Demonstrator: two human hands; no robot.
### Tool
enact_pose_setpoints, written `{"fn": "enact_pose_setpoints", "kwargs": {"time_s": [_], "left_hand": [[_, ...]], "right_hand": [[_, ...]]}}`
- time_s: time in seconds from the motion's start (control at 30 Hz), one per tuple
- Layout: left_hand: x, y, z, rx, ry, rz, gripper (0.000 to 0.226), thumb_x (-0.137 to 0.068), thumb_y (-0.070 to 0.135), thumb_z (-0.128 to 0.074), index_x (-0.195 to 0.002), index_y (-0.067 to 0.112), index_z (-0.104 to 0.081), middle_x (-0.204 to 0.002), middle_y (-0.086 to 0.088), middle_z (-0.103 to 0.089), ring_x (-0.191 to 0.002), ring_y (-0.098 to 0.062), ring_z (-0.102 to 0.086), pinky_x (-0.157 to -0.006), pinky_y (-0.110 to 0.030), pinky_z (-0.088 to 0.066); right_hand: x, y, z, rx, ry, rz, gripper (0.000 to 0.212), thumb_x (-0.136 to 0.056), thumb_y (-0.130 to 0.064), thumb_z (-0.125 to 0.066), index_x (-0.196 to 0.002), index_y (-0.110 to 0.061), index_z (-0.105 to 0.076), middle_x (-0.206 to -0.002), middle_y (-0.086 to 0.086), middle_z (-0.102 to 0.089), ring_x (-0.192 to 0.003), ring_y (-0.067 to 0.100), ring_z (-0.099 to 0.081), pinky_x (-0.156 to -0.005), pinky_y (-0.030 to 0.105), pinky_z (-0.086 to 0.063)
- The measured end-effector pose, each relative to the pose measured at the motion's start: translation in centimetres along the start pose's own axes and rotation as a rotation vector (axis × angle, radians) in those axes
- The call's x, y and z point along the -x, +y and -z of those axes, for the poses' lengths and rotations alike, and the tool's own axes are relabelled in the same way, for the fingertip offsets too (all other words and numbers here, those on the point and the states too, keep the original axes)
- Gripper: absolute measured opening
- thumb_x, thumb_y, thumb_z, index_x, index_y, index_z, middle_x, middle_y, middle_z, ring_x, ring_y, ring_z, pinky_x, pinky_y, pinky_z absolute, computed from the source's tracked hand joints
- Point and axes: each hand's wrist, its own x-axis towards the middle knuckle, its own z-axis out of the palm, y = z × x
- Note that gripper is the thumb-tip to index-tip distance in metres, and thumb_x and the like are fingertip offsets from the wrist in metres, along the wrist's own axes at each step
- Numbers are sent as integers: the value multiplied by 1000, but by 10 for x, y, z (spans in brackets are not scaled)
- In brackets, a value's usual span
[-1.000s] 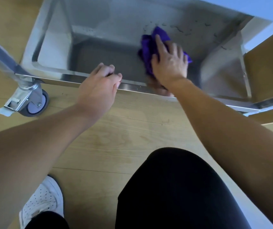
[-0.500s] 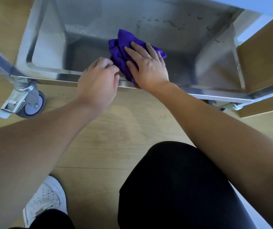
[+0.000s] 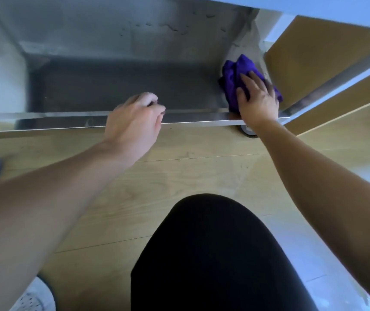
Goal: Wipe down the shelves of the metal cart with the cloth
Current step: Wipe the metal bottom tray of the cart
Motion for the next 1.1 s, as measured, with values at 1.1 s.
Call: {"fn": "enact_pose_setpoints", "kwargs": {"time_s": [1.1], "left_hand": [[9, -25, 6, 24, 12, 20, 30, -94, 19, -47, -115, 12, -67, -123, -4, -61, -109, -29, -58, -87, -44, -47]], "right_hand": [[69, -111, -39, 7, 82, 246, 39, -98, -38, -38, -134, -32, -52, -148, -7, -44, -139, 34, -32, -114, 54, -23]]}}
